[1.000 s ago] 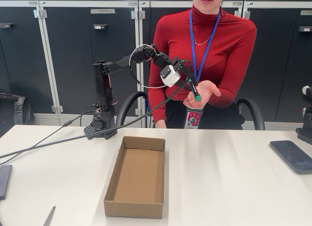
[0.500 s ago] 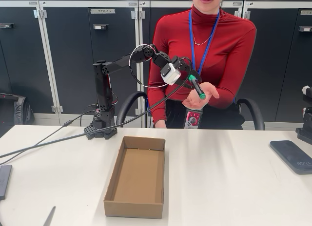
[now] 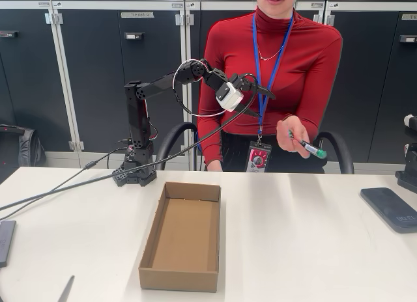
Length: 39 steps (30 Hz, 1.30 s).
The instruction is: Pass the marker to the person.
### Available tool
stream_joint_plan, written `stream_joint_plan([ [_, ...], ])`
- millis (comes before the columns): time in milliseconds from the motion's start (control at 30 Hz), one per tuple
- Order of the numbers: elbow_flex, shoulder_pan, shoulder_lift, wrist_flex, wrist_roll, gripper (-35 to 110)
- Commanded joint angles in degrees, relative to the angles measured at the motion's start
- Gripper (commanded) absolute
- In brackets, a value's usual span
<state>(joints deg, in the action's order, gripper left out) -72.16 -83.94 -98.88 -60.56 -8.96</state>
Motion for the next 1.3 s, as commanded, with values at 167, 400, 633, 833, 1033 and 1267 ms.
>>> stream_joint_plan([
  [167, 2.02, -0.26, -3.52, 1.32, -0.7, 34],
  [400, 2.02, -0.09, -3.69, 1.49, -1.23, 34],
  [633, 1.14, -0.18, -4.39, 1.58, -2.2, 33],
  [833, 0.7, 0.44, -4.75, 1.85, -3.25, 33],
  [1033, 1.05, 0.26, -5.19, 1.14, -3.43, 33],
  [1267, 1.49, 0.09, -5.19, 0.26, -3.34, 33],
])
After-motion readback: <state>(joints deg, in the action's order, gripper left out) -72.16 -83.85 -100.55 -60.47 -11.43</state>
